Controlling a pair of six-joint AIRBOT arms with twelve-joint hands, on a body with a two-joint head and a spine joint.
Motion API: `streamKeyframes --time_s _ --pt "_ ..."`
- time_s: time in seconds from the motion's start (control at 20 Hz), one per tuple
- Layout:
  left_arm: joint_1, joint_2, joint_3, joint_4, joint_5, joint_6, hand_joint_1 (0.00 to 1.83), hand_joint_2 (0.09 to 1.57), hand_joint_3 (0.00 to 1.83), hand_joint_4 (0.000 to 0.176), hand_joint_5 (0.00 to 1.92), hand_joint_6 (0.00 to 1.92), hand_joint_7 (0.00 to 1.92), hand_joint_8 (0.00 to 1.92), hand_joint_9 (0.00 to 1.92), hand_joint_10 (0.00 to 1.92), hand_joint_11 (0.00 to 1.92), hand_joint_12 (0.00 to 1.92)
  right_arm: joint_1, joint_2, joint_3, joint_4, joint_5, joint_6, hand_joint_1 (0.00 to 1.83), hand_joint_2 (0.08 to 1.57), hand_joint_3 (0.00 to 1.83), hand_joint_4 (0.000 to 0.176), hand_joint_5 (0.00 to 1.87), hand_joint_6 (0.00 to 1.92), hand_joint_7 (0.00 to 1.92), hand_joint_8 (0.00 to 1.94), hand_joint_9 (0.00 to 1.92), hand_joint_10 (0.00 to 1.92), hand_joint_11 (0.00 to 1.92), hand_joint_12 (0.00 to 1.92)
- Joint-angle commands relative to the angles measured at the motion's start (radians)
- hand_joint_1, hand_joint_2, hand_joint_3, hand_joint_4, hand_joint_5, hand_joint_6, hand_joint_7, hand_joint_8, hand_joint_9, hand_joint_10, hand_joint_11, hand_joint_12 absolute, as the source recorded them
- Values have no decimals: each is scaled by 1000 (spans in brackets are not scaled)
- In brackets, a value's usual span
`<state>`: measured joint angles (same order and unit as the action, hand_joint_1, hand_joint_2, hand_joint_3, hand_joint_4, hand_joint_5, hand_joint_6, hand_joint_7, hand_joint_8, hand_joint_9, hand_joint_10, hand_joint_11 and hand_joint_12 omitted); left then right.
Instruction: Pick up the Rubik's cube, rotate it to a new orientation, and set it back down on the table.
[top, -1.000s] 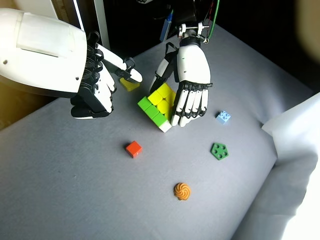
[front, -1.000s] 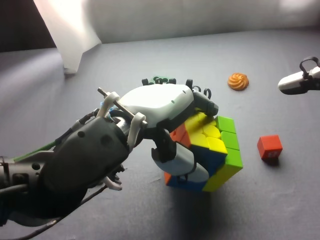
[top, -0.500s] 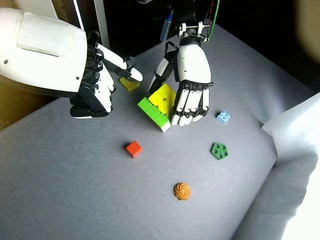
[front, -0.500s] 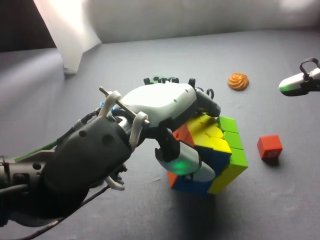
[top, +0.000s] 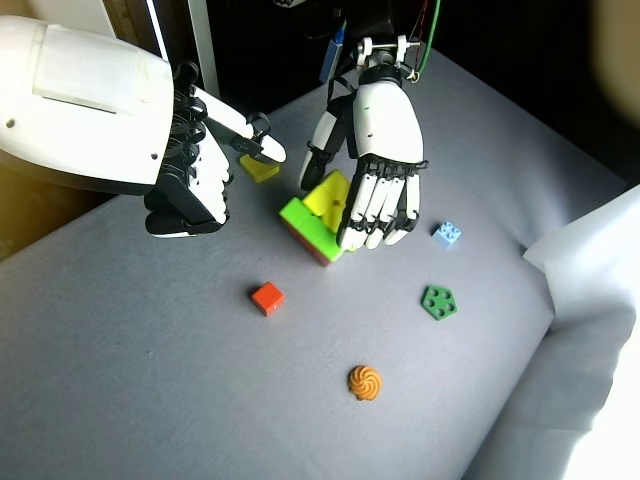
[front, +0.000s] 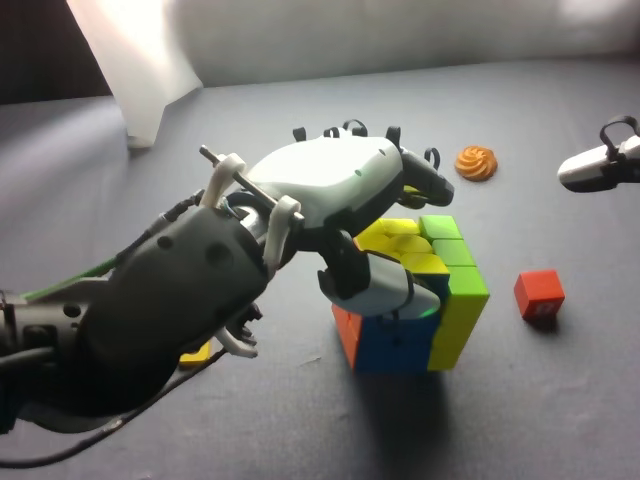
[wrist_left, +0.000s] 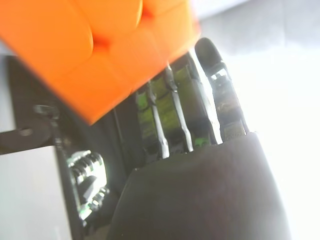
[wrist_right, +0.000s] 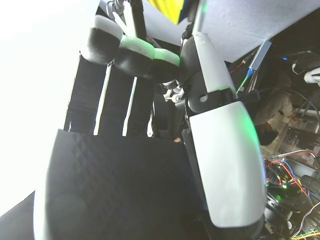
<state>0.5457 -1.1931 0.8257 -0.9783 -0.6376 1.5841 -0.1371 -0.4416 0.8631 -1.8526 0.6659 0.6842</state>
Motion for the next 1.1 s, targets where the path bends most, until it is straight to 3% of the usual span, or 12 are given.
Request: streamKeyframes --time_s 0.0,0.35,0.5,0.65,1.05 --pt "-17 1 -3 48 -61 -4 1024 999 0 0 624 1 655 0 573 49 62 972 14 1 0 59 -14 0 1172 1233 0 0 309 5 901 1928 953 1921 907 1921" --pt "-26 5 -8 38 -61 4 1061 976 0 0 550 6 573 8 510 13 1 969 14 1 0 59 -14 0 1151 1255 0 0 293 2 888 1857 940 1921 884 1921" --pt "-28 14 -18 39 -61 5 1073 981 0 0 500 0 503 0 460 0 0 945 14 1 0 59 -14 0 1162 1242 0 0 260 3 912 1916 985 1921 959 1921" --pt "-34 19 -26 30 -61 5 1055 962 0 0 535 8 579 16 514 18 4 993 14 2 0 59 -14 0 1149 1239 0 0 316 8 925 1935 990 1921 961 1921" --pt "-68 60 -54 34 -63 -8 1003 960 0 0 521 8 552 4 485 1 2 989 11 2 0 59 0 -1 1157 1244 0 0 277 1 893 1933 962 1921 922 1921"
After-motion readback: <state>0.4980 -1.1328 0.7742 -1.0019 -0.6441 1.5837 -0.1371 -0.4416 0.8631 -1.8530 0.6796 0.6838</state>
